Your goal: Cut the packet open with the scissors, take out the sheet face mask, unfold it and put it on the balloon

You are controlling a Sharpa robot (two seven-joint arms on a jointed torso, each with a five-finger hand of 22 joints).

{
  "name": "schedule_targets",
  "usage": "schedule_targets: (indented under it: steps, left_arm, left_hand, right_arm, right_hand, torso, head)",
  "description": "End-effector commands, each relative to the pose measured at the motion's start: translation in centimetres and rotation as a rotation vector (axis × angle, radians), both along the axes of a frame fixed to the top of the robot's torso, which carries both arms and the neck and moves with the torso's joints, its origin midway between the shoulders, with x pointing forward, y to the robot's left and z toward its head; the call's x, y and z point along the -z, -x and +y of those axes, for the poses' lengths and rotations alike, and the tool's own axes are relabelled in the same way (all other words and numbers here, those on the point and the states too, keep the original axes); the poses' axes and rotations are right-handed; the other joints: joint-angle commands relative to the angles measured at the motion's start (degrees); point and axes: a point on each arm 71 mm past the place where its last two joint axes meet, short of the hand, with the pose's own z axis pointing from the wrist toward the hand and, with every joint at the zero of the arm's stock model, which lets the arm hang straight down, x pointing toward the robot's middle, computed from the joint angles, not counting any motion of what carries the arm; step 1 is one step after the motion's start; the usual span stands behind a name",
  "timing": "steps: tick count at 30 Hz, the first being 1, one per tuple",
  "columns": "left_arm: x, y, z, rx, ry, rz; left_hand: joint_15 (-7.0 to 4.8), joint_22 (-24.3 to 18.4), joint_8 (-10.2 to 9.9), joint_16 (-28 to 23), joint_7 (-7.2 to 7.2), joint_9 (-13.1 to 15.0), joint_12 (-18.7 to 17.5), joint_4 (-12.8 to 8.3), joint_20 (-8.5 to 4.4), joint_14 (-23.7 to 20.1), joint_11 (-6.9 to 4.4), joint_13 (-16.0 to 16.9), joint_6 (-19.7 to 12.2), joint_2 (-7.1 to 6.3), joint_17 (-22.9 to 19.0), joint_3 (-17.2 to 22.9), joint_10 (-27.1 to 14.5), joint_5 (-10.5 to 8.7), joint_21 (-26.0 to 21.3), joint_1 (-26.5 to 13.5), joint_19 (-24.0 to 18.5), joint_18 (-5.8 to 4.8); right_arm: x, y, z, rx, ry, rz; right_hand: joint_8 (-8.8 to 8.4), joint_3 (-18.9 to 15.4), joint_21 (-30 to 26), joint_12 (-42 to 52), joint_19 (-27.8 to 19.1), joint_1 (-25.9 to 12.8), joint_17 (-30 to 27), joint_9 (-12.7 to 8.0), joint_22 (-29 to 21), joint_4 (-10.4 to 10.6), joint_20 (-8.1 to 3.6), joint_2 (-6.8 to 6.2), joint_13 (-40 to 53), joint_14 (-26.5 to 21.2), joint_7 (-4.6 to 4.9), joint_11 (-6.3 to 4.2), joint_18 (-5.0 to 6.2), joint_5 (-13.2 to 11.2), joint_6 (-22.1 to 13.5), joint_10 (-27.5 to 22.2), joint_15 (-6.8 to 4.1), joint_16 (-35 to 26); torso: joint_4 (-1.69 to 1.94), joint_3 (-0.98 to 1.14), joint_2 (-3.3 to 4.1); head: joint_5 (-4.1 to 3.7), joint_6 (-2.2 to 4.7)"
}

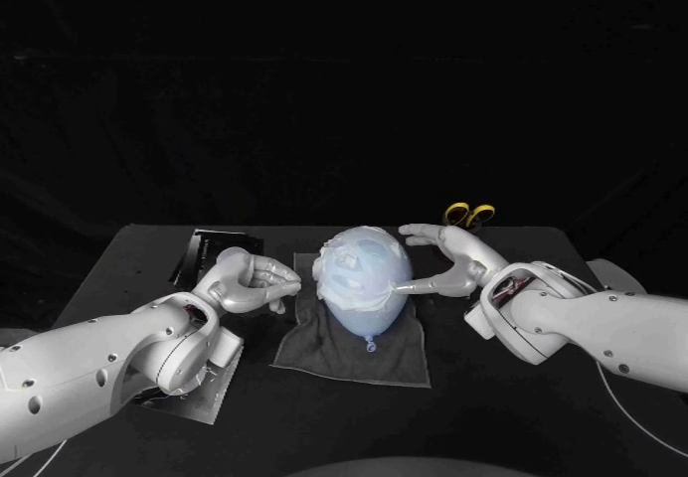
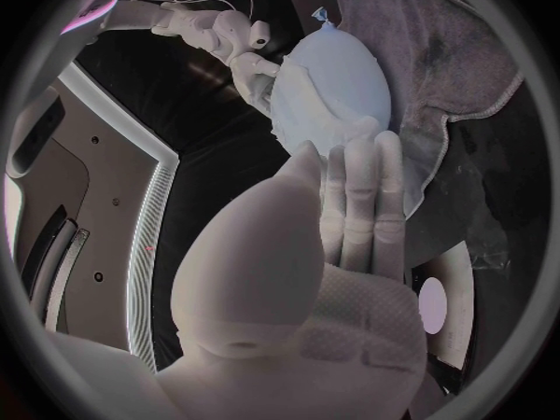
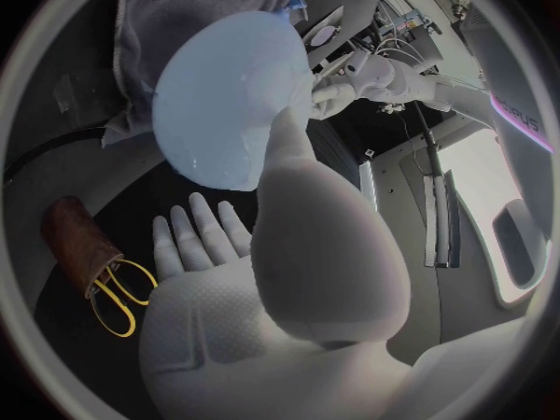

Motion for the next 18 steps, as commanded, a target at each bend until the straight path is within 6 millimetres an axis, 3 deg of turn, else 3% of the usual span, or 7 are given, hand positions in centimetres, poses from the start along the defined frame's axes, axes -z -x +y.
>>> schedule_targets:
  steps: [1, 2, 3, 5, 8, 13, 18]
  left_arm:
    - [0.3, 0.5, 0.1, -0.031, -0.074, -0.024]
    - [0.5, 0.7, 0.2, -0.035, -0.079, -0.016]
    - [0.7, 1.0, 0.2, -0.037, -0.083, -0.007]
    - [1.1, 1.5, 0.3, -0.041, -0.088, 0.019]
    - [1.8, 2.3, 0.3, -0.050, -0.087, 0.064]
    - [3.0, 3.5, 0.0, -0.072, -0.069, 0.153]
    - [3.9, 4.3, -0.8, -0.112, -0.013, 0.255]
  left_hand:
    - [-0.64, 2.55, 0.86, 5.04, -0.65, 0.64, 3.41, 0.09, -0.70, 2.28, -0.73, 2.53, -0.04, 0.44, 4.77, 0.60, -0.24, -0.01, 3.67, -0.14, -0.49, 0.43]
    - [-1.34, 4.16, 1.44, 11.77, -1.26, 0.96, 6.82, 0.10, -1.14, 7.28, -1.44, 4.86, 0.64, 0.49, 13.34, 0.69, 0.61, -0.14, 6.21, -1.21, 0.00, 0.55]
    - [-1.42, 4.49, 1.50, 13.17, -1.37, 0.99, 7.61, 0.12, -1.25, 8.23, -1.57, 5.41, 0.74, 0.71, 15.42, 0.86, 0.79, -0.06, 6.71, -1.37, 0.02, 0.55]
    - [-1.85, 9.85, 1.42, 16.54, -1.67, 0.95, 12.04, 0.16, -1.84, 10.21, -2.04, 8.99, 0.96, 0.75, 19.78, 1.76, -0.59, -0.05, 11.62, -2.28, 1.21, -0.05]
    - [-2.21, 18.27, 0.60, 21.21, -1.87, 0.61, 17.57, 0.14, -2.28, 13.76, -2.38, 13.26, 0.76, 0.88, 26.89, 2.96, -0.90, -0.01, 18.07, -3.90, 4.58, -1.18]
    - [-2.63, 24.54, 0.25, 24.55, -2.08, 0.49, 21.92, -0.19, -2.66, 16.36, -2.64, 16.76, 1.46, 0.85, 32.65, 5.85, -1.55, -0.05, 22.60, -2.41, 7.34, -2.07]
    - [-2.84, 28.02, -0.07, 27.22, -2.33, 0.49, 25.13, 0.01, -2.97, 18.39, -2.90, 19.29, 2.09, 0.18, 37.15, 8.55, -1.31, -0.03, 25.20, -3.22, 8.87, -2.57]
  right_arm:
    - [-1.1, 0.6, 0.4, -0.055, -0.065, -0.101]
    - [-1.2, 0.8, 0.4, -0.062, -0.070, -0.111]
    - [-1.3, 0.9, 0.4, -0.066, -0.074, -0.120]
    - [-1.5, 1.1, 0.4, -0.073, -0.083, -0.138]
    - [-1.9, 1.4, 0.6, -0.081, -0.102, -0.172]
    - [-2.4, 1.6, 1.5, -0.097, -0.124, -0.206]
    - [-2.6, 0.5, 3.2, -0.132, -0.092, -0.218]
  right_hand:
    - [0.49, 0.81, 0.27, 0.35, 0.05, 0.11, 0.42, 0.47, -0.13, -0.03, 0.05, 0.93, 0.13, 1.74, 4.60, -0.03, 0.42, -0.33, 1.51, 1.85, -0.12, 0.55]
    - [0.72, 1.00, 0.26, 0.43, -0.02, 0.03, 0.62, 0.71, -0.19, -0.03, 0.05, 1.04, 0.18, 2.61, 4.31, -0.08, 0.48, -0.43, 2.28, 2.73, -0.19, 0.82]
    - [0.72, 1.00, 0.26, 0.43, -0.02, 0.03, 0.62, 0.71, -0.19, -0.03, 0.05, 1.04, 0.18, 2.61, 4.31, -0.08, 0.48, -0.43, 2.28, 2.73, -0.19, 0.82]
    - [0.99, 1.00, 0.25, 0.49, -0.13, -0.36, 0.86, 0.95, -0.27, -0.03, 0.06, 1.04, 0.24, 3.90, 3.55, -0.14, 0.58, -0.42, 3.29, 4.23, -0.31, 1.21]
    - [1.07, 1.44, 0.27, 0.56, -0.13, -0.62, 1.02, 0.92, -0.27, -0.05, 0.06, 1.36, 0.30, 4.94, 3.53, -0.30, 0.72, -0.34, 3.66, 5.55, -0.46, 1.53]
    - [1.53, 3.93, 0.31, 0.43, -0.17, -0.91, 0.57, 1.26, -0.33, -0.11, 0.07, 2.46, 0.31, 4.90, 3.81, -0.58, 0.95, -0.77, 5.57, 7.25, -0.63, 1.45]
    - [2.13, 6.92, 0.33, -0.05, -0.31, -0.84, -0.88, 1.70, -0.44, -0.19, 0.10, 3.34, 0.08, 1.89, 2.39, -0.17, 0.75, -1.73, 8.18, 5.11, -0.31, 0.37]
  torso:
    - [0.00, -0.03, -0.07]
    - [0.02, -0.02, -0.05]
    - [0.02, 0.00, -0.06]
    - [-0.01, -0.01, -0.07]
    - [0.08, -0.01, -0.04]
    - [0.06, 0.03, -0.01]
    - [0.00, 0.00, 0.07]
  head:
    - [0.18, -0.15]
    - [0.20, -0.18]
    - [0.26, -0.18]
    - [0.40, -0.07]
    - [0.51, -0.13]
    - [1.11, -0.24]
    - [1.55, -0.18]
